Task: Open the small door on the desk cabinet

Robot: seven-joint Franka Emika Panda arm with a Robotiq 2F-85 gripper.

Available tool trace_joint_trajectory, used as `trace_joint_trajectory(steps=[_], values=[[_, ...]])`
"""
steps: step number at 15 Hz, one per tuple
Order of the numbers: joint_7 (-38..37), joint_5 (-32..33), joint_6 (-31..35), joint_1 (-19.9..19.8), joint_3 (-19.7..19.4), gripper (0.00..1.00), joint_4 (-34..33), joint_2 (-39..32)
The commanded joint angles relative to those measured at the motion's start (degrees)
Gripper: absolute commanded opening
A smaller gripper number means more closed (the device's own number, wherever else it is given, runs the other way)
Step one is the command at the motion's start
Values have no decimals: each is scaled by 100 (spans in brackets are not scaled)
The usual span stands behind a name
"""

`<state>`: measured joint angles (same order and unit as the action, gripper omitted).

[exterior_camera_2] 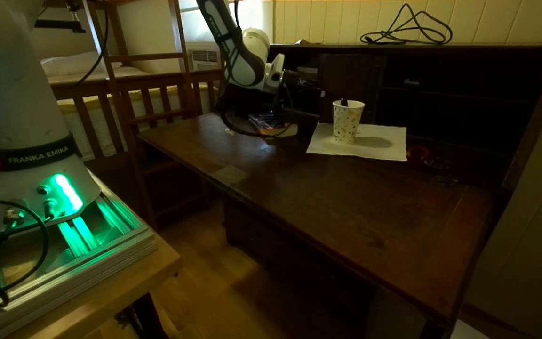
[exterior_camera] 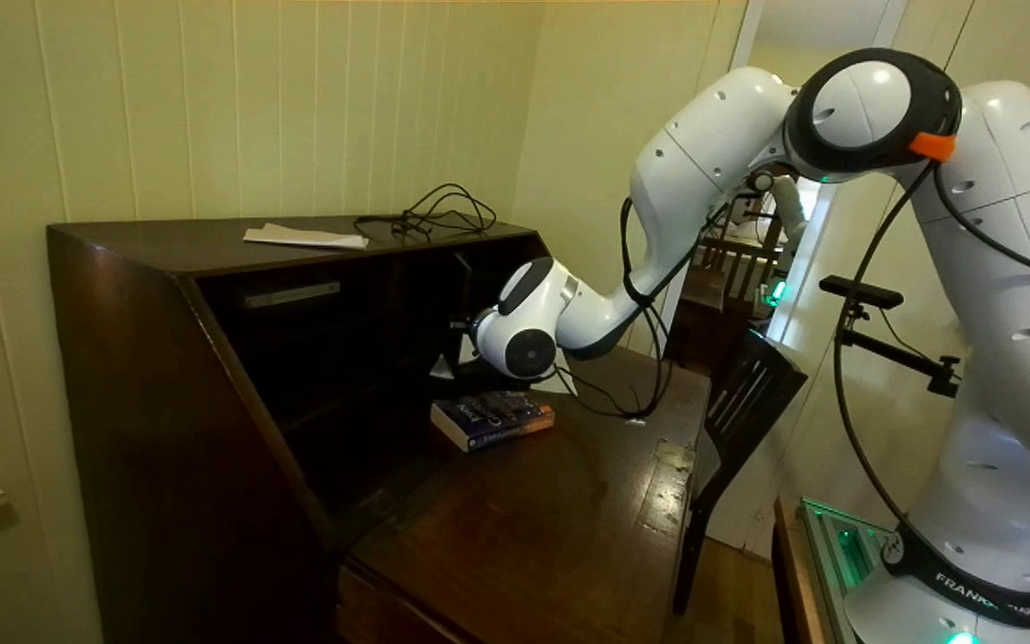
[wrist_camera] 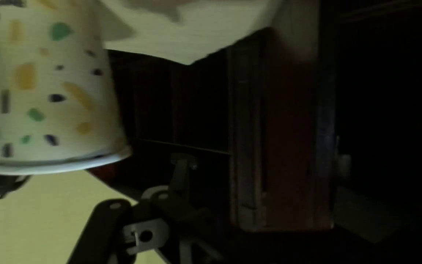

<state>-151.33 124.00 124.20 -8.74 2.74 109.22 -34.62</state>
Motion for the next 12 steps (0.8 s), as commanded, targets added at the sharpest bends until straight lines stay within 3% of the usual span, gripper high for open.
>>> trace_joint_trajectory(steps=[1, 6, 9, 12], values=[[114, -833, -784, 82, -144, 100, 1109, 711], [32, -1920, -1801, 309, -33, 100, 1793, 1062], [-20, -1632, -1153, 348, 90, 100, 1942, 1207], [35, -1180, -88, 261, 95, 100, 2207, 1603]])
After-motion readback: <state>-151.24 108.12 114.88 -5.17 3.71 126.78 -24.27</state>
